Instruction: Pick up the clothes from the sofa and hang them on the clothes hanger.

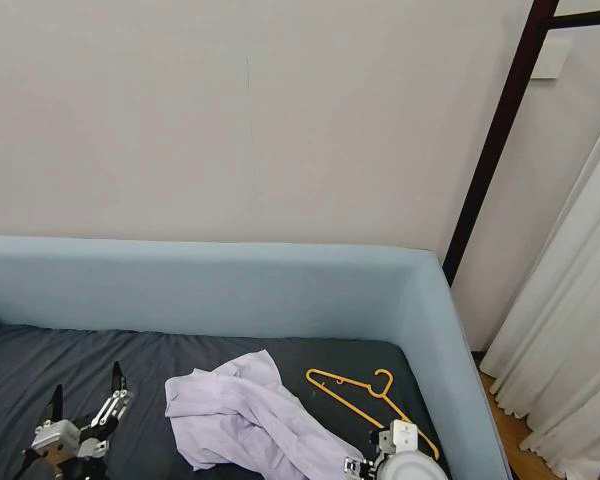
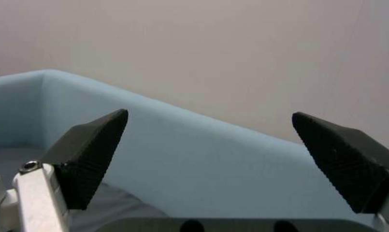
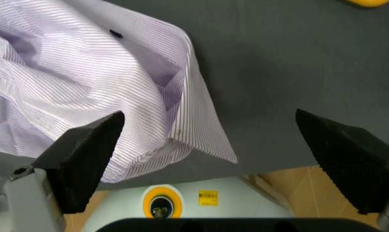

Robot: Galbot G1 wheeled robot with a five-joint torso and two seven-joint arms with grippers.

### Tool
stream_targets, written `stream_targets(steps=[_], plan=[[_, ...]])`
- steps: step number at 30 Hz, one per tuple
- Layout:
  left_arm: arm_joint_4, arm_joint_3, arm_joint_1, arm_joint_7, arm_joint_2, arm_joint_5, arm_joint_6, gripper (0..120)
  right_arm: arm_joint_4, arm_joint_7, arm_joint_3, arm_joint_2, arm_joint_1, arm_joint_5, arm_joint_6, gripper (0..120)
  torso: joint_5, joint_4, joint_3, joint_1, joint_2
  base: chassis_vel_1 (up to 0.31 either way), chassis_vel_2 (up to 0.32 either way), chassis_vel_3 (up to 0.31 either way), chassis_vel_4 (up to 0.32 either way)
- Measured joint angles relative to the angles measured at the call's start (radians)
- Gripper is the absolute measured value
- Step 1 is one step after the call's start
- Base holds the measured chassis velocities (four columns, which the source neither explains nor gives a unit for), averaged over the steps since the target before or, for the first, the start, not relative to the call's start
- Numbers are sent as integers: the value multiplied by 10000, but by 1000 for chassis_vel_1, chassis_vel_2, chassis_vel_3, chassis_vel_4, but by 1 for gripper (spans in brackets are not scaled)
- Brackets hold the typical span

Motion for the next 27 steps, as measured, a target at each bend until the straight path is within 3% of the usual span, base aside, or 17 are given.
stream_targets(steps=[4,12,27], plan=[[-71,-3,35,-3,-33,6,-1,100,61,-377,-34,-71,-128,-144,0,92,0,0,0,0,0,0,0,0,0],[-142,-8,92,-9,-69,23,-10,100,-289,-1392,-252,-186,-209,-853,132,61,0,-1,0,0,0,0,0,0,0],[-169,-52,113,-35,-45,13,-39,100,-194,-1356,-616,-388,-255,-1305,13,7,1,-1,0,0,0,0,0,0,0]])
